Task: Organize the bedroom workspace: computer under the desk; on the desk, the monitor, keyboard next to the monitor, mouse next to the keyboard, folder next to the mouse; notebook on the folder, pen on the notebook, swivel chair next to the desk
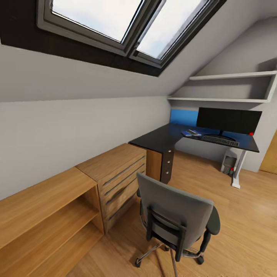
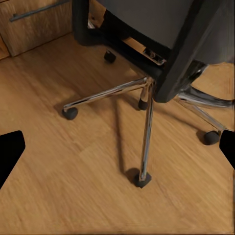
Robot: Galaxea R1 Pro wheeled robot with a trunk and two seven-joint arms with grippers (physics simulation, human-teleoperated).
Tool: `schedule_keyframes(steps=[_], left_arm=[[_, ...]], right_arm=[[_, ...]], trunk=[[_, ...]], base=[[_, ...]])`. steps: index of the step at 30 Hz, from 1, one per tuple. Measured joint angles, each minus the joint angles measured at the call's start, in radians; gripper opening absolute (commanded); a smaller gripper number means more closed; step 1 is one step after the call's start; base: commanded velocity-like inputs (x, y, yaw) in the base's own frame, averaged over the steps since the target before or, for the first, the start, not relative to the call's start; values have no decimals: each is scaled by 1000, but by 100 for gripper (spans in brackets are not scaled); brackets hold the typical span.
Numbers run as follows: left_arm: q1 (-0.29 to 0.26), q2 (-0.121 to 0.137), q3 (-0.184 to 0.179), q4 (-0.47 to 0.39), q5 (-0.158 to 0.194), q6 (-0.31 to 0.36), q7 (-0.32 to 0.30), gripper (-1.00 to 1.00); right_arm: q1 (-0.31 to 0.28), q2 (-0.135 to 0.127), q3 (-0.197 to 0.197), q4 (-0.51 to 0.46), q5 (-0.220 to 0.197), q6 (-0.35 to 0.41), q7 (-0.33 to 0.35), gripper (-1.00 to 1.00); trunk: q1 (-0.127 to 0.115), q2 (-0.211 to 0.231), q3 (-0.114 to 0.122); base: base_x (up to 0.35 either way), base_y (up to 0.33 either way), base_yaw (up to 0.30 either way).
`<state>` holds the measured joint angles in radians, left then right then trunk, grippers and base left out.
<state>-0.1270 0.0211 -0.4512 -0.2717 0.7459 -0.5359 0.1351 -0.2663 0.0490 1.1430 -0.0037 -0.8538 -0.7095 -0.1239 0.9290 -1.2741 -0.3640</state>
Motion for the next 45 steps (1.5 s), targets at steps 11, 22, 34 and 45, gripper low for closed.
schedule_keyframes(steps=[11, 22, 34, 45], left_arm=[[0, 3, -7, 4, 1, -107, -4, 100], [0, 3, -9, 5, 0, -111, -4, 100], [0, 3, -10, 4, 0, -109, -4, 100], [0, 1, -10, 4, 0, -108, -4, 100]], right_arm=[[0, 0, -1, 0, 0, 1, 0, 100], [0, 1, -1, 0, -1, 2, 0, 100], [0, 1, -1, -1, -1, 3, 0, 100], [0, 1, -1, -1, -1, 2, 0, 100]], trunk=[[42, -77, -40], [84, -154, -83], [130, -238, -138], [173, -315, -191]], base=[[0, 0, -244], [0, 0, -204], [0, 0, -26], [0, 0, 0]])
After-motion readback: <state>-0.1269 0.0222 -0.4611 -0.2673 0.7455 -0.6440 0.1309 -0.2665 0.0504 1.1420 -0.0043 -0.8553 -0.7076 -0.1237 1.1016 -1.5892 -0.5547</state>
